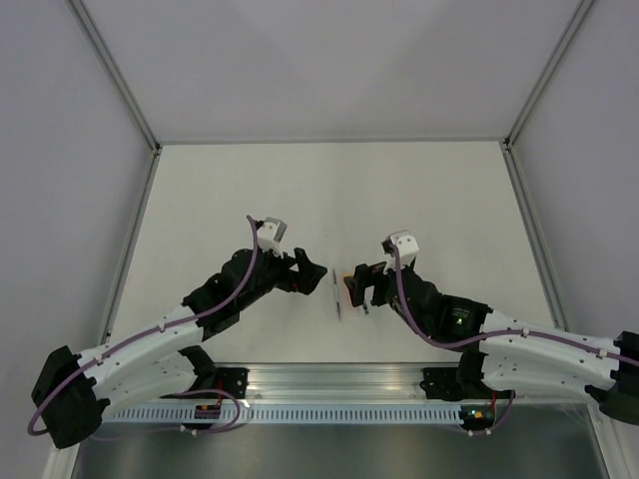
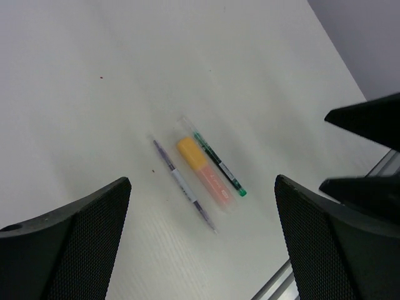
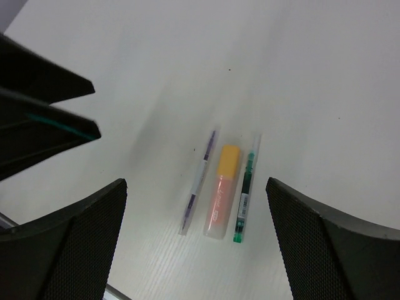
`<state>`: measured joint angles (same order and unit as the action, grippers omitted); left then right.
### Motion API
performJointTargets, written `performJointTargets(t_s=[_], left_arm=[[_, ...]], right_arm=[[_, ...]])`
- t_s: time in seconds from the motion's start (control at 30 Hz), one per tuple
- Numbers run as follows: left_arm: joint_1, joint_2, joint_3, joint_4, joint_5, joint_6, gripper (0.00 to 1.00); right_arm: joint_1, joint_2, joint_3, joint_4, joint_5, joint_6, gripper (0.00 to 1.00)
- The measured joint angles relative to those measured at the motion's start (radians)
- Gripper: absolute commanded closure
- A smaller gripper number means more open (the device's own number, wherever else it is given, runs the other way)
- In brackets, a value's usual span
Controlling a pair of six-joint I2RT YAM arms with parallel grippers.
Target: Insert the pens into the pen caps
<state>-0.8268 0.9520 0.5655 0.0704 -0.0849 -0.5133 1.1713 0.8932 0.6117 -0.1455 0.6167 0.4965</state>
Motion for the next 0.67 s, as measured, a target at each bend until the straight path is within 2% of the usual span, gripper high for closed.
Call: performJointTargets(t_s=[0.1,0.2,0.47,0.67], left_arm=[[0.0,-0.078,-0.076,0.025,-0.01,0.048,0.0],[0.0,-0.134,-0.105,0.03,-0.011,0.09,0.0],[0.0,-0.327,-0.178,0.101,0.026,0.153,0.0],[0.0,-0.328,-0.18,0.122,0.069,0.171,0.0]], right_arm=[[-0.085,-0.014,-0.005,0.033,-0.087,0.023,0.02],[-0.11,-0.028,-0.009,0.042,-0.12,0.042,0.02],[-0.109,-0.09,-0.01,0.042,-0.088,0.085,0.02],[-0.109,-0.096,-0.01,0.041,-0.061,0.087,0.02]])
